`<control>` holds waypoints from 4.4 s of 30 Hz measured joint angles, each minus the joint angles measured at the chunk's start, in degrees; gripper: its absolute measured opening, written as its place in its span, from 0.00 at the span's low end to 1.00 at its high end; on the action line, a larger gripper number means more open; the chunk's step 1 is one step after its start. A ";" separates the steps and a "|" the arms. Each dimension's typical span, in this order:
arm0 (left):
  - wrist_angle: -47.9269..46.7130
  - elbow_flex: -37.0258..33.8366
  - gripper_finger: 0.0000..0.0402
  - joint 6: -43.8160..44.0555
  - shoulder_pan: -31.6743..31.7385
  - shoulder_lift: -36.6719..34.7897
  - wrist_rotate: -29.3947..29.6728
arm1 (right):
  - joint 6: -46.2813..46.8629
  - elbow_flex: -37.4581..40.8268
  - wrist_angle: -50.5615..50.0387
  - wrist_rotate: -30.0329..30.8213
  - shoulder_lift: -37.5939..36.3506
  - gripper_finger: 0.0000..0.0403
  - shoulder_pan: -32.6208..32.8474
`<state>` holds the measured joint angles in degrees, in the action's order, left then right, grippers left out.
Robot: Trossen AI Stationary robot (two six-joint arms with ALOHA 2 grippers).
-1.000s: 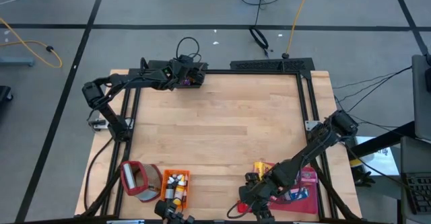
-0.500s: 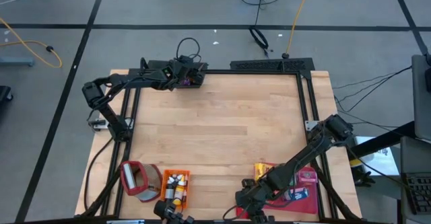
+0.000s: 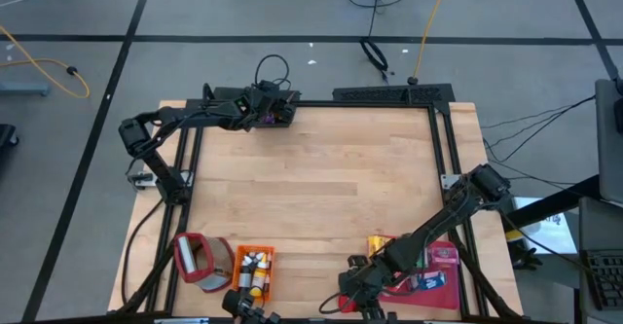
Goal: Pick & Place Kitchen Items
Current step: Put the red seasoning can into the black bin
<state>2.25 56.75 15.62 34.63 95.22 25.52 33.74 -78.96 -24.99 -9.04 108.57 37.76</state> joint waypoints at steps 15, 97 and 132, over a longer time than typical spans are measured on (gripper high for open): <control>-0.54 0.00 0.50 0.00 0.00 0.00 0.02 | -1.71 0.22 0.80 -1.59 -1.95 0.61 -1.09; -2.59 0.00 0.50 -0.42 0.15 0.00 0.04 | 2.24 9.11 13.60 -2.04 -2.70 0.21 -3.81; -3.89 0.00 0.50 -1.99 0.11 0.00 -0.32 | -7.95 9.49 0.25 16.56 -10.81 0.01 -7.55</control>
<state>-1.63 56.75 13.63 34.74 95.22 25.20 25.78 -69.47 -24.75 7.52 97.77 30.21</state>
